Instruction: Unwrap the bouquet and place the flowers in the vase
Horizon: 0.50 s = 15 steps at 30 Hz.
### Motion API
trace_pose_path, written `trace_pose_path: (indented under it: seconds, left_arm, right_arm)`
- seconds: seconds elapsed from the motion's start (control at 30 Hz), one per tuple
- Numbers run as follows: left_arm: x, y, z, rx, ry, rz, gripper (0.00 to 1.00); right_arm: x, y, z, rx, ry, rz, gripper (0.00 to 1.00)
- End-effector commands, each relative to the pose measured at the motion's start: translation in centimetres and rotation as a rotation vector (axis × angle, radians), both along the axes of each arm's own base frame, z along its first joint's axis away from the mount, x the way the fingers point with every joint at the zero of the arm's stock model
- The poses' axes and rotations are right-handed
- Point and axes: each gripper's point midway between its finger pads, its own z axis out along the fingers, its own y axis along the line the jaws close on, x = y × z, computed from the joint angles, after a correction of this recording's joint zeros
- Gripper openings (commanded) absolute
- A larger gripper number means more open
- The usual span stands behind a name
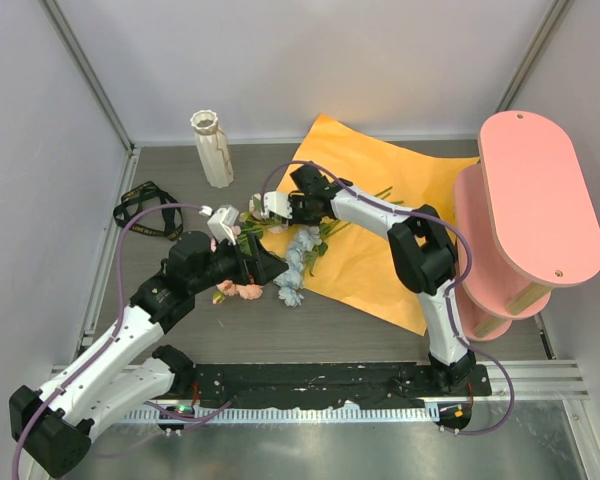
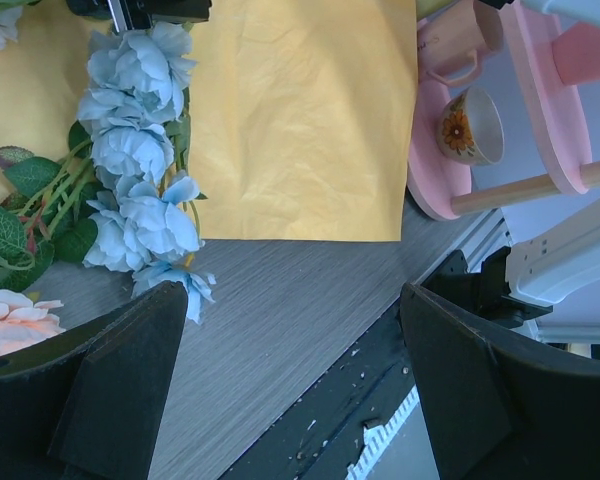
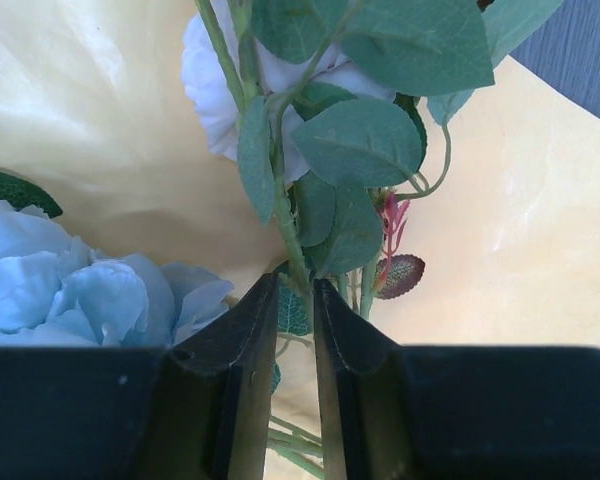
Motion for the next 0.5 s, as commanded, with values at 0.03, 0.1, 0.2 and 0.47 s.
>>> trace_pose_path:
  seconds: [0.03, 0.1, 0.2, 0.47]
  left_arm:
    - [0.4, -0.2, 1.2, -0.022, -0.044, -0.005, 0.92]
    - [0.5, -0.2, 1.3, -0.021, -0.045, -0.003, 0.92]
    - [0.4, -0.1, 1.2, -0.021, -0.043, -0.002, 0.92]
    - [0.4, -0.4, 1.4, -0.043, -0.04, -0.003, 0.91]
  right_arm:
    - [2.1, 1.6, 1.5, 0.046, -0.074, 0.028, 0.24]
    - [2.2, 1.9, 1.4, 0.05, -0.075, 0.035, 0.22]
    - [2.5, 2.4, 2.3, 0.066, -0.089, 0.042, 0.12]
    - [1.7, 2.2, 9.0, 0.127, -0.179, 0.032, 0.01]
